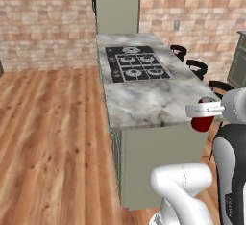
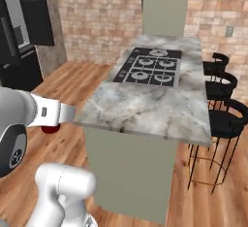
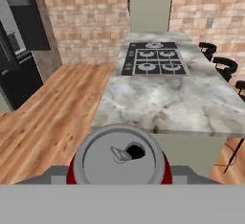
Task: Open the fridge, grab two sodas, and place both sodas inside the bowl with ice on the dining counter.
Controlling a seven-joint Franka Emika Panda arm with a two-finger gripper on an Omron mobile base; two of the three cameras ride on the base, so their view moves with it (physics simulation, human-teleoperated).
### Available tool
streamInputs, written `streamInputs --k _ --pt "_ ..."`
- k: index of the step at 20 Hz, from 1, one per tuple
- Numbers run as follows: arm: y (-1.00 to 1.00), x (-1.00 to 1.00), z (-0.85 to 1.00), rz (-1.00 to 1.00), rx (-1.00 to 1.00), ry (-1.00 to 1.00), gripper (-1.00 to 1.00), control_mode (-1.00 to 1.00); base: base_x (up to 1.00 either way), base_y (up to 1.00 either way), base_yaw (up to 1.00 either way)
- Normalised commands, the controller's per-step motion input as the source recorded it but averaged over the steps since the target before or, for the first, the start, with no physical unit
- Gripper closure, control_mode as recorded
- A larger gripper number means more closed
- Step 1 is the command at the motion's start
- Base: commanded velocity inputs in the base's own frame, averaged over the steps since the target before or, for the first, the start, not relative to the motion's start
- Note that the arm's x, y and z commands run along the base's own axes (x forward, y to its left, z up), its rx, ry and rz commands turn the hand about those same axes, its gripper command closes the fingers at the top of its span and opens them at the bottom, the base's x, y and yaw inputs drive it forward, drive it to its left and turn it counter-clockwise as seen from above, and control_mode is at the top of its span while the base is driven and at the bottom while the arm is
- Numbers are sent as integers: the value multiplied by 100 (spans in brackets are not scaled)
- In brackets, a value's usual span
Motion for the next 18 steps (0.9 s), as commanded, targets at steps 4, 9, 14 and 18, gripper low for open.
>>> streamInputs --k 4,9,14,18 --pt "0 0 0 0 0 0 100 100 0 -100 -4" --pt "0 0 0 0 0 0 100 100 1 -100 -3" --pt "0 0 0 0 0 0 100 100 5 -100 -2" --pt "0 0 0 0 0 0 100 100 2 -100 -1"
